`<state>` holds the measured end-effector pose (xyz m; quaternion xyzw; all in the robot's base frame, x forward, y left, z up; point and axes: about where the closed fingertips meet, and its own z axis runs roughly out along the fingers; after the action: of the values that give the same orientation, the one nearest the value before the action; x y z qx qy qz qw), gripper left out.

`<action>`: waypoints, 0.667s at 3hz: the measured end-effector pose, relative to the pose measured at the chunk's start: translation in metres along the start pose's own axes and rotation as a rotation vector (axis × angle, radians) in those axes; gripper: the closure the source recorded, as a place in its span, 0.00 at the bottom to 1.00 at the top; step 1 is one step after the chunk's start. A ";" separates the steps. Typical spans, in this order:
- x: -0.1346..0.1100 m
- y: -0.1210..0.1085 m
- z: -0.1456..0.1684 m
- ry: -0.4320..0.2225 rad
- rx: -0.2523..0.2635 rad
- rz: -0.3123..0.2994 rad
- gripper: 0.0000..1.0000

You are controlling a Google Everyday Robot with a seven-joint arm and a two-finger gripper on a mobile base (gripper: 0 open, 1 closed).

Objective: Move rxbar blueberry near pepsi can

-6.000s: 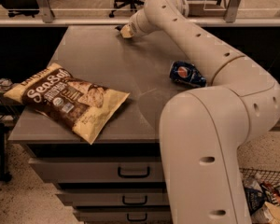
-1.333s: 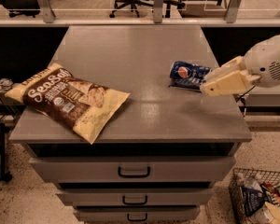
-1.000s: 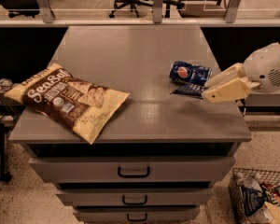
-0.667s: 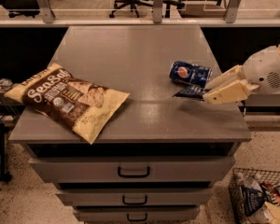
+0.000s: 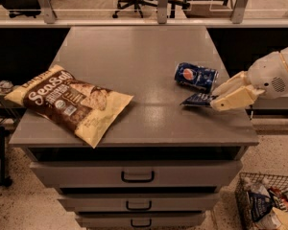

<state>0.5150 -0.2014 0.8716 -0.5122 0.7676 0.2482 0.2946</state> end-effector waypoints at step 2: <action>0.005 -0.022 -0.001 0.014 0.020 -0.015 0.05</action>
Offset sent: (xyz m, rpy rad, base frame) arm 0.0310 -0.0247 -0.0024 -0.0400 -0.0371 -0.0146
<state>0.5338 -0.2137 0.8670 -0.5167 0.7682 0.2346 0.2964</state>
